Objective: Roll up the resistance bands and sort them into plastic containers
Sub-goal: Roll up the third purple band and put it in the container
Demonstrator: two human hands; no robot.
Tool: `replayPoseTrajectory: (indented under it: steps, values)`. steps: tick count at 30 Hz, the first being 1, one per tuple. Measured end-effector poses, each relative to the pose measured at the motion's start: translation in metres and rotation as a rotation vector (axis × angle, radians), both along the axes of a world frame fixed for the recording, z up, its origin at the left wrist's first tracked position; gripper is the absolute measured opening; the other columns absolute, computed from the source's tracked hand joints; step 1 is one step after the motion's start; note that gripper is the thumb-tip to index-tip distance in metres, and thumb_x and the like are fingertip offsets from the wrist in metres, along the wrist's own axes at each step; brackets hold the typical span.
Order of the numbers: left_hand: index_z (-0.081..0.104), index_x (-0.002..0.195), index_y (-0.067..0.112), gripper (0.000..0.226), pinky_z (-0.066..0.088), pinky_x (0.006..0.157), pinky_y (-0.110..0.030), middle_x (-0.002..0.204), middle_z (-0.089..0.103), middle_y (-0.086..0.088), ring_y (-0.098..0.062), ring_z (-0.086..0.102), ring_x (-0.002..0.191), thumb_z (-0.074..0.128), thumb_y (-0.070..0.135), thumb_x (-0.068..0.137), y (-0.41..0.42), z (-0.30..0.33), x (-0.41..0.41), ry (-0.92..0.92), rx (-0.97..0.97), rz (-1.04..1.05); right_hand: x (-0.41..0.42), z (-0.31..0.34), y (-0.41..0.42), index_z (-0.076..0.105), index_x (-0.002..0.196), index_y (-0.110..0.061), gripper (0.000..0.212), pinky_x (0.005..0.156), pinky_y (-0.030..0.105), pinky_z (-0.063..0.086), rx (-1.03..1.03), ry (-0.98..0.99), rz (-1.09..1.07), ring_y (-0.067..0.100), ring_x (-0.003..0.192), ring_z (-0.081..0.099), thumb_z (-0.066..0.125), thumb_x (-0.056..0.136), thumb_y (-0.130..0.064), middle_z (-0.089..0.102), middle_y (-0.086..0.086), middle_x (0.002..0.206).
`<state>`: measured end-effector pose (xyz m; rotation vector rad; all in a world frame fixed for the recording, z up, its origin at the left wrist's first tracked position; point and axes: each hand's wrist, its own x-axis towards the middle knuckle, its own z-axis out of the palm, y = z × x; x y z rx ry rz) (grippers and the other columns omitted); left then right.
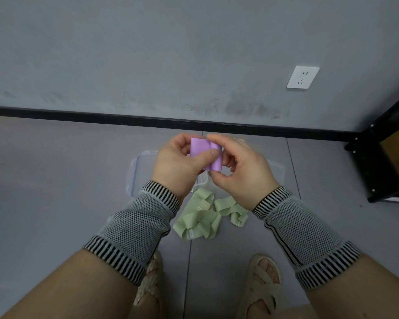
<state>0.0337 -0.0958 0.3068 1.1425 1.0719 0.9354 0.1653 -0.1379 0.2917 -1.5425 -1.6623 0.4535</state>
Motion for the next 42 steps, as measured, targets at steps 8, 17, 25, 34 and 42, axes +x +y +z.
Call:
replayPoseTrajectory:
  steps: [8,17,25,34,42]
  values:
    - [0.057,0.097,0.009,0.021,0.058,0.067,-0.029,0.086,0.067,-0.012,-0.021,0.067,0.073,0.065,-0.002,0.081,0.003,0.006,-0.003,-0.095,-0.149,-0.026,0.003,0.001,-0.001,0.046,0.134,-0.033,0.074,0.069,0.009,0.039,-0.078,0.136,0.003,0.004,0.077,0.051,0.081,0.069,-0.023,0.052,-0.012,0.081]
    - [0.059,0.096,0.01,0.012,0.053,0.05,-0.022,0.078,0.067,-0.01,-0.012,0.067,0.06,0.059,0.001,0.088,0.008,0.005,-0.009,-0.053,-0.2,-0.03,0.001,0.008,-0.002,0.053,0.098,-0.037,0.052,0.066,0.013,0.046,-0.139,0.215,0.018,0.002,0.066,0.052,0.086,0.06,-0.027,0.056,-0.01,0.073]
    - [0.06,0.096,0.011,0.012,0.056,0.057,-0.023,0.08,0.066,-0.007,-0.013,0.066,0.064,0.06,0.004,0.087,0.011,0.007,-0.01,-0.067,-0.231,-0.066,0.009,0.011,-0.002,0.06,0.101,-0.028,0.054,0.07,0.024,0.054,-0.219,0.435,0.034,0.006,0.062,0.058,0.089,0.057,-0.014,0.061,-0.007,0.069]
    - [0.059,0.105,0.012,0.033,0.057,0.072,-0.035,0.084,0.072,-0.011,-0.025,0.07,0.078,0.074,0.005,0.076,0.004,0.004,-0.002,0.157,-0.015,-0.05,0.001,0.005,-0.001,0.055,0.12,-0.029,0.059,0.068,0.017,0.045,-0.124,-0.035,-0.022,-0.003,0.068,0.051,0.082,0.068,-0.025,0.05,-0.013,0.072]
    - [0.058,0.103,0.011,0.022,0.055,0.055,-0.022,0.08,0.069,-0.01,-0.013,0.068,0.062,0.065,0.004,0.084,0.006,0.011,-0.008,-0.019,-0.193,-0.067,0.004,0.004,0.0,0.051,0.103,-0.043,0.055,0.066,0.015,0.046,-0.201,0.261,0.036,-0.001,0.064,0.055,0.084,0.066,-0.018,0.061,-0.004,0.073]
